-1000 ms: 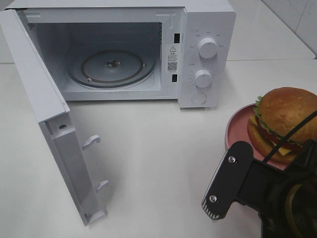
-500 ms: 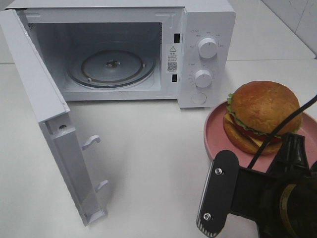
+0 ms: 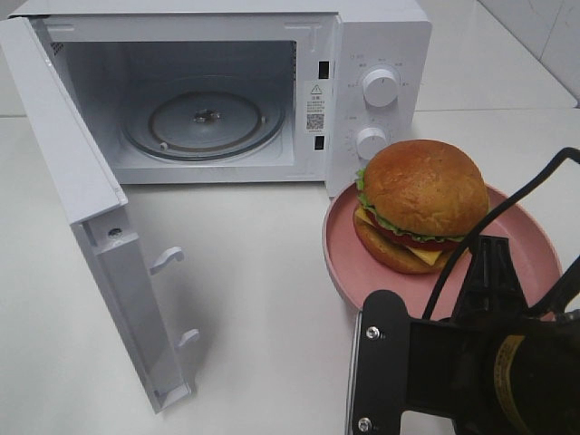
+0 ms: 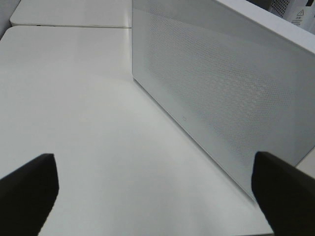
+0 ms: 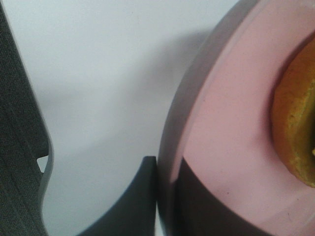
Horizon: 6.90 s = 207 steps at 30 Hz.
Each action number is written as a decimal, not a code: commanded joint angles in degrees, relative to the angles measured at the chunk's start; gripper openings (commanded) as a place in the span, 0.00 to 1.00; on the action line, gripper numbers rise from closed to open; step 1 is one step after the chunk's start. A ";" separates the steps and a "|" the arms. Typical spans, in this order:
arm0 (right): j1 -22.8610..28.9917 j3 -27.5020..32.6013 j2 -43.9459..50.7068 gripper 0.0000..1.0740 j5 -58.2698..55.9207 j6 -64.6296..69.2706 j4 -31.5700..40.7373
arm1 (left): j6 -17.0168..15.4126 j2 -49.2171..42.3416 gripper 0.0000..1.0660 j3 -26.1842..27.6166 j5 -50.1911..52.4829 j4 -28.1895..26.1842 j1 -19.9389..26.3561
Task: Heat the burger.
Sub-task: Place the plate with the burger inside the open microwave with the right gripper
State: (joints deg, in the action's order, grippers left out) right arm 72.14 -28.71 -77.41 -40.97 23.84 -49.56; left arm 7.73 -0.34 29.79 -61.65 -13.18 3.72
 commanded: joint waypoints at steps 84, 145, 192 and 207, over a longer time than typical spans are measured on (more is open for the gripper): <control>-35.12 -6.93 -0.17 0.00 25.50 -117.06 48.19 | -0.06 -0.17 0.94 -0.11 0.23 -0.06 -0.11; -34.66 -26.07 -18.85 0.00 25.32 -117.63 51.68 | -0.06 -0.17 0.94 -0.11 0.23 -0.06 -0.11; -31.28 -44.75 -34.89 0.00 26.24 -108.06 47.73 | 0.00 -0.23 0.94 -0.11 0.23 -0.06 -0.11; -31.46 -52.54 -39.88 0.00 23.61 -106.46 45.95 | 0.00 -0.23 0.94 -0.11 0.23 -0.06 -0.11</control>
State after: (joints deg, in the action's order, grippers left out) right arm 40.79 -79.18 -117.11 -19.54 -83.02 -2.86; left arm 7.73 -0.34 29.79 -61.65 -13.18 3.72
